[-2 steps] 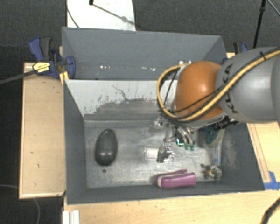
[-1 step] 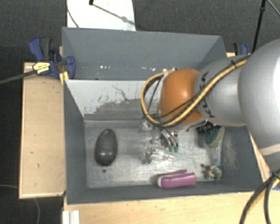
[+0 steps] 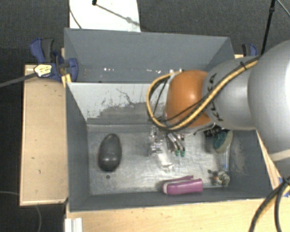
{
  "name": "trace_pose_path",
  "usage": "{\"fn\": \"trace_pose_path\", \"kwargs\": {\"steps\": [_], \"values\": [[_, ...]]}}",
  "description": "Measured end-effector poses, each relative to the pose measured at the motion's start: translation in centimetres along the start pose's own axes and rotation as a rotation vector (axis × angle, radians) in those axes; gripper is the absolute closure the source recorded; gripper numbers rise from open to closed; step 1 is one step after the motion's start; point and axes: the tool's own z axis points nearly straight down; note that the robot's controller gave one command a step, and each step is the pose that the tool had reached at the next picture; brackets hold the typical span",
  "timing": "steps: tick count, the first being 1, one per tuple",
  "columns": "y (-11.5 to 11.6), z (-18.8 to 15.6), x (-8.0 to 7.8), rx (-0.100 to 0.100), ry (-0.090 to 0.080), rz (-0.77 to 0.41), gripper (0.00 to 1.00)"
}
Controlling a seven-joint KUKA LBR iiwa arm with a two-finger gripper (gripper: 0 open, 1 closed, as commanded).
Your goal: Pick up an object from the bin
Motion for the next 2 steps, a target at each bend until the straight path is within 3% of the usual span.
{"fn": "trace_pose_path", "kwargs": {"steps": [1,2], "values": [[1.8,-0.7,1.5,0.004,0.015,0.15,1.0],[1.5,-3.2,1.4,0.003,0.006,0.116,1.0]]}}
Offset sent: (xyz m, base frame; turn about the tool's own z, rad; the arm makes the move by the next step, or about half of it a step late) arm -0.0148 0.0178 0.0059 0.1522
